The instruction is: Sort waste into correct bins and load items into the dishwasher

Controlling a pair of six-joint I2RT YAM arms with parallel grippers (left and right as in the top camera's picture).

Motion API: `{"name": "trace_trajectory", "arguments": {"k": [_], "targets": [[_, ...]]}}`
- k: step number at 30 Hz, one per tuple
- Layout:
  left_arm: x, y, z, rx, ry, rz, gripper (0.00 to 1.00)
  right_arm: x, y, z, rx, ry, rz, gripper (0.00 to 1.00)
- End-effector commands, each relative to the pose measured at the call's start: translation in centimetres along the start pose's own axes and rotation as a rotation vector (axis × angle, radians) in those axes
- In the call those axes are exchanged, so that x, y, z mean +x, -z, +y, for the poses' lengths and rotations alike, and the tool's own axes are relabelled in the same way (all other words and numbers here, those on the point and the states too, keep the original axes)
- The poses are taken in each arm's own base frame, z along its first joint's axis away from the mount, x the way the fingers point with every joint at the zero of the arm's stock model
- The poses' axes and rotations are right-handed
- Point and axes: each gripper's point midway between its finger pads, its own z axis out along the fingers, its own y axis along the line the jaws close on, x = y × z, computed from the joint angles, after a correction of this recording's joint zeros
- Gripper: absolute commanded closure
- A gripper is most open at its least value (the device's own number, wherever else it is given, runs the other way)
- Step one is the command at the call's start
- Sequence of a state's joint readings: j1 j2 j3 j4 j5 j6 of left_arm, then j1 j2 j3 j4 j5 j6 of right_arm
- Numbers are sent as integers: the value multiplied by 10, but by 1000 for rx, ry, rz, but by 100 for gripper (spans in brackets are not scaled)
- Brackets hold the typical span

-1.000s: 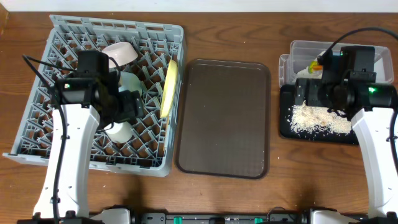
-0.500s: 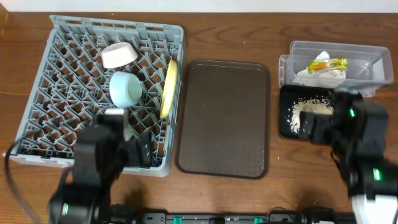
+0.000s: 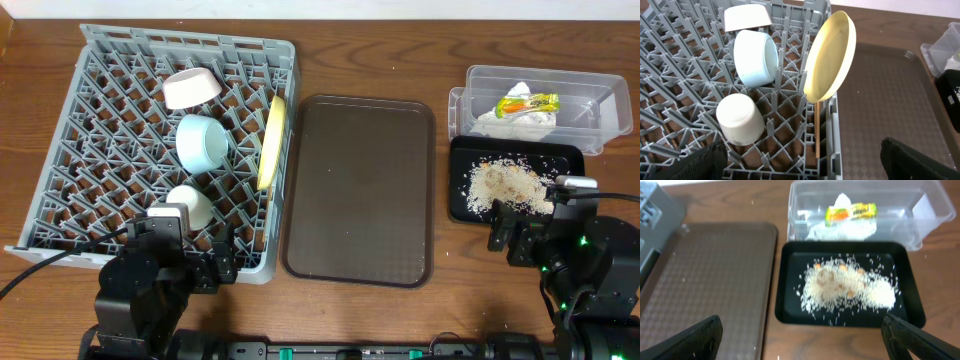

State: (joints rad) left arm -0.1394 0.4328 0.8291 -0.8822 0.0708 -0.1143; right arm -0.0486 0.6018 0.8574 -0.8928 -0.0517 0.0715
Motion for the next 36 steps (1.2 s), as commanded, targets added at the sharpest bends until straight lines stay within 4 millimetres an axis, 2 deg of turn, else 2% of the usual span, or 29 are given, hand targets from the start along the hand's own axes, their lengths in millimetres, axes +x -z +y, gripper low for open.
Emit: {"name": "trace_trajectory", "arguments": {"k": [1,7,11,15,21,22,27,28,31,36], "targets": [[2,-1,2,-13,-14,1,2,10,-2,-2,11,-13,36,1],[2,-1,2,-13,-14,1,2,25,-1,-6,33,5,98,1],[2,-1,2,-13,-14,1,2,19,5,-6,37,23,39,1],[2,-1,2,-13,-14,1,2,5,6,5,-10,72,-123,1],[2,-1,2,-13,-14,1,2,1,-1,18,-82,102,-431,1],[2,-1,2,-13,-14,1,2,-1,-3,20,-96,102,-510,1],[2,-1,2,-13,-14,1,2,1,-16,20,-110,98,-656,1],[2,-1,2,-13,-14,1,2,6,-24,20,-112,98,-691,1],[2,-1,2,-13,-14,1,2,20,-43,19,-114,97,-711,1],[2,-1,2,-13,-14,1,2,42,-60,17,-106,103,-609,1]]}}
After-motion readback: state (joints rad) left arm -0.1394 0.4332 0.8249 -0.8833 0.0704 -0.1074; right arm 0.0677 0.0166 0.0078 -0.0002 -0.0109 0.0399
